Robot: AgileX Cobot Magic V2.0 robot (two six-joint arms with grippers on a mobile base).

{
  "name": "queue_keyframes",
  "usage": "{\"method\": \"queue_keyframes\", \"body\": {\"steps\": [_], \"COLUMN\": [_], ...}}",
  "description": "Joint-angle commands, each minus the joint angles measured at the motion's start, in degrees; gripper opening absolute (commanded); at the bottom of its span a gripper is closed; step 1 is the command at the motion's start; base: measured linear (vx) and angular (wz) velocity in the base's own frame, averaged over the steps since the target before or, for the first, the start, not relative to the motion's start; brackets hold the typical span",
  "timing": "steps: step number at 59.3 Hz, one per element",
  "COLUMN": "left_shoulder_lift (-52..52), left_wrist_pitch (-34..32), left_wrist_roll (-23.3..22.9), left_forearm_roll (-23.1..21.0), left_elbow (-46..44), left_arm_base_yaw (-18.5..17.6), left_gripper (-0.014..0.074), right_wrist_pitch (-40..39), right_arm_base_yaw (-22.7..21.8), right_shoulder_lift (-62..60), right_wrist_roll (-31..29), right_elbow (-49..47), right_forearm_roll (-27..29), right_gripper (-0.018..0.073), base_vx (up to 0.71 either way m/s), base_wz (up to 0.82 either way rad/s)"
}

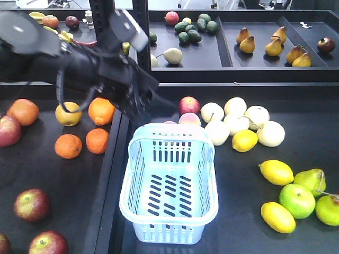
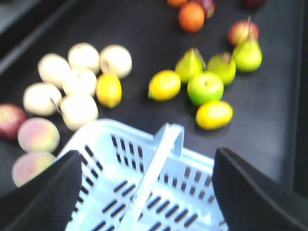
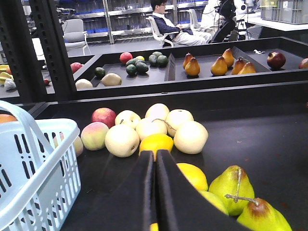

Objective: Pick three apples into basket with both arms
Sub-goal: 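Reach the left gripper over the basket toward its handle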

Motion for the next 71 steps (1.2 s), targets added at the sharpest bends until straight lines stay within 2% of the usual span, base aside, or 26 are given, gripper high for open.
{"method": "queue_keyframes", "body": {"steps": [1,20,65,71], "left_shoulder_lift": [-0.8,4.0,11.4,11.5], "left_wrist_pitch": [-2.0,-4.1,-3.8,-4.2], "left_wrist_roll": [-0.3,-0.2,-0.2,-0.2], "left_forearm_roll": [-2.0,0.6,0.6,0.6], "left_elbow": [-2.0,-2.0,-2.0,-2.0], "left_arm_base_yaw": [-0.7,-0.7,-0.7,-0.7], "left_gripper": [0.052,0.052,0.052,0.0499], "right_wrist_pitch": [-4.5,-4.5,-4.5,-4.5], "right_arm_base_yaw": [-0.4,-0.4,-0.4,-0.4], "right_shoulder_lift": [0.7,0.7,0.7,0.7], "right_wrist_roll": [-0.6,-0.6,-0.6,-0.6], "right_elbow": [0.3,0.3,0.3,0.3], "right_forearm_roll": [-0.7,-0.7,-0.7,-0.7], "right_gripper": [-0.0005,-0.0005,-0.0005,-0.0005], "base_vx": [0.0,0.0,0.0,0.0], "base_wz": [0.0,0.0,0.0,0.0]}}
